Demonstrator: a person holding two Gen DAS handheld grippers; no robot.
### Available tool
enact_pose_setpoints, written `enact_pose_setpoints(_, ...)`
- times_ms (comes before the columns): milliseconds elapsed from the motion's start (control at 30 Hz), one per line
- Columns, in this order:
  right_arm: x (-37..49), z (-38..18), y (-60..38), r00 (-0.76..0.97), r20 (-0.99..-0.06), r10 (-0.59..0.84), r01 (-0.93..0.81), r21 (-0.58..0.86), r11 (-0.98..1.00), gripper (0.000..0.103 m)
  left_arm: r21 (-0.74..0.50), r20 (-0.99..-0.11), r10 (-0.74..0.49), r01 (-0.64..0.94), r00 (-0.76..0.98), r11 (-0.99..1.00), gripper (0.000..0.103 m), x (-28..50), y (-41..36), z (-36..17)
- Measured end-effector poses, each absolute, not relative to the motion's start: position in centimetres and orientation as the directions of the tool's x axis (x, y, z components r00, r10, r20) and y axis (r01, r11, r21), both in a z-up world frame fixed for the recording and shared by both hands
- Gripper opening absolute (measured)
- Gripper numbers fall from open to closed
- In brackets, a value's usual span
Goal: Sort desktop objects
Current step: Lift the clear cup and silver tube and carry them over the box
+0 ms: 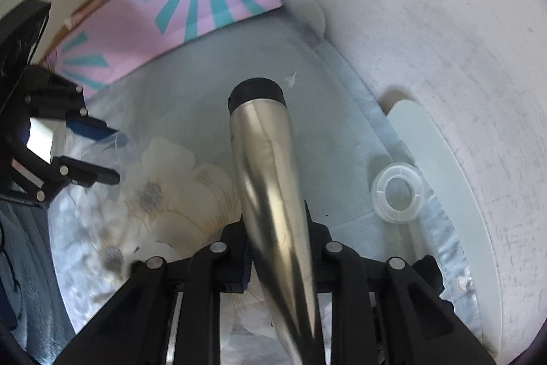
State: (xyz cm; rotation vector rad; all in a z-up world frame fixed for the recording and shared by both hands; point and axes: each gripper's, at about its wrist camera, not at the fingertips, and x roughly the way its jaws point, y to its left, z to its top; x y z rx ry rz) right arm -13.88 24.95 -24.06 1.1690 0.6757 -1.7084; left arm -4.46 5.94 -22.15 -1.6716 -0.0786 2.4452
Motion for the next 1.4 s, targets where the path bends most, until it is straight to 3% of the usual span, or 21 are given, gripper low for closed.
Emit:
enact_pose_setpoints(500,-13.1,-15.9,26.6,-0.158,-0.893,-0.422,0.874,0.073,-0.481,0.020,-0.160,-0.891,0.204,-0.140,-0.405,-0.977,0.027,-6.2,3.7,-14.7)
enact_pose_setpoints(933,-12.8,-8.1,19.0,-0.206,-0.870,-0.449,0.878,0.038,-0.477,0.020,-0.149,-0.861,0.138,-0.017,-0.489,-0.989,0.027,-5.9,-6.4,-7.5)
enact_pose_setpoints(1400,-12.7,-7.0,6.0,-0.153,-0.869,-0.471,0.916,0.054,-0.397,0.020,-0.107,-0.881,0.047,0.101,-0.470,-0.989,0.027,-2.7,-14.4,-8.7)
